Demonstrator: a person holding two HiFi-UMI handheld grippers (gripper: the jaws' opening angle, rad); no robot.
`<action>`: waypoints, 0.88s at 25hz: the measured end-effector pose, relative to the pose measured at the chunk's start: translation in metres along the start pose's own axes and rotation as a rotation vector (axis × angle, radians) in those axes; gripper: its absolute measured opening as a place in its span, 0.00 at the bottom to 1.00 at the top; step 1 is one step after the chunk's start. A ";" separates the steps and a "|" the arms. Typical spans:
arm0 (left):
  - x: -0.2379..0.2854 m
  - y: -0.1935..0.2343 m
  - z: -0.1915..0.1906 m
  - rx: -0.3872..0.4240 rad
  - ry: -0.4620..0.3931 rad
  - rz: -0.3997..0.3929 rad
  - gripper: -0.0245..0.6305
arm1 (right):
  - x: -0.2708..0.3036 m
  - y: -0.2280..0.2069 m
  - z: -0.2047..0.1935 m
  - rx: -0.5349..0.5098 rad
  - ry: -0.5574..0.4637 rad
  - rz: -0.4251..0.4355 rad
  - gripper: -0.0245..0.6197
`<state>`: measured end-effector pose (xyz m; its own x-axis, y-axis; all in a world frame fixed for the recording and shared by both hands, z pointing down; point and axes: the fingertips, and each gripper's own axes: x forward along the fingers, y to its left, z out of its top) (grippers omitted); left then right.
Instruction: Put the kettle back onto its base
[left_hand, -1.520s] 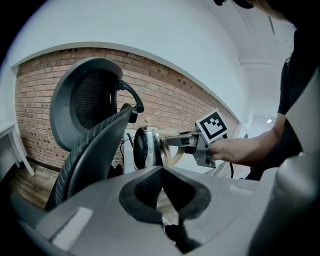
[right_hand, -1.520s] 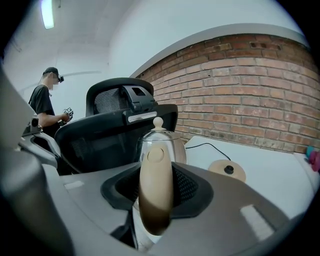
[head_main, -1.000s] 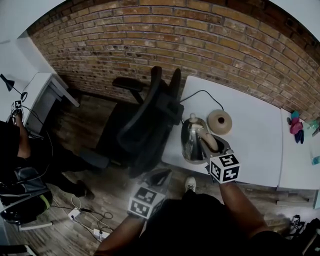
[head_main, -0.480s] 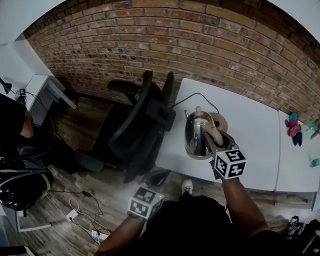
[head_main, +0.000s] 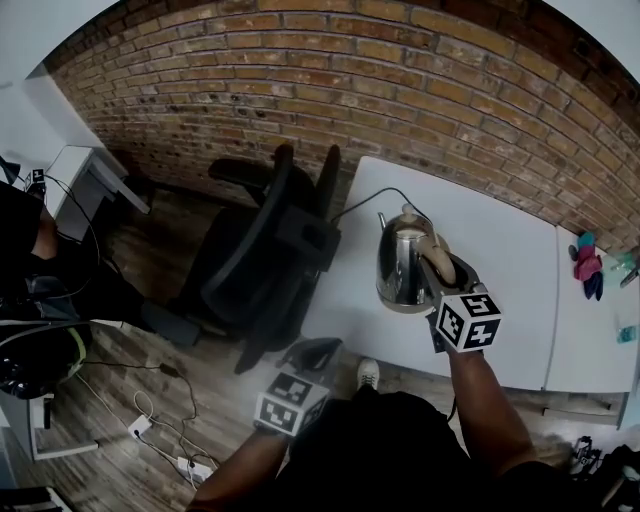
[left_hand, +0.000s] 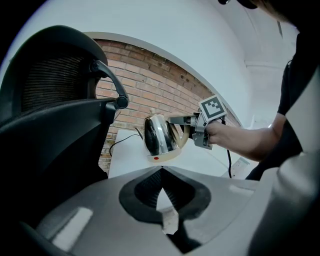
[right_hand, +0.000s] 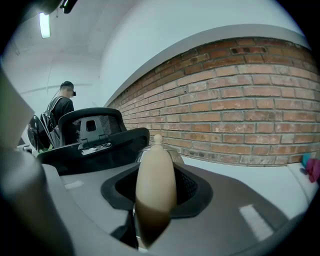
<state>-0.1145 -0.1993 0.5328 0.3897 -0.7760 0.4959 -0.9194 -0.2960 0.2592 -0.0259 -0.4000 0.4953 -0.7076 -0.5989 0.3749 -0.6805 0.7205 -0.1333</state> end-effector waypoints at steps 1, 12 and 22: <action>0.003 -0.001 0.001 0.000 0.001 0.000 0.04 | 0.000 -0.004 0.001 0.000 -0.002 -0.003 0.29; 0.031 -0.009 0.010 -0.008 0.011 0.012 0.04 | 0.009 -0.054 0.013 0.016 -0.021 -0.032 0.29; 0.041 -0.004 0.013 -0.023 0.017 0.043 0.04 | 0.022 -0.100 0.024 0.010 -0.035 -0.098 0.29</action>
<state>-0.0961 -0.2369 0.5412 0.3512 -0.7778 0.5212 -0.9337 -0.2499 0.2563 0.0217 -0.4937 0.4947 -0.6435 -0.6783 0.3548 -0.7486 0.6545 -0.1064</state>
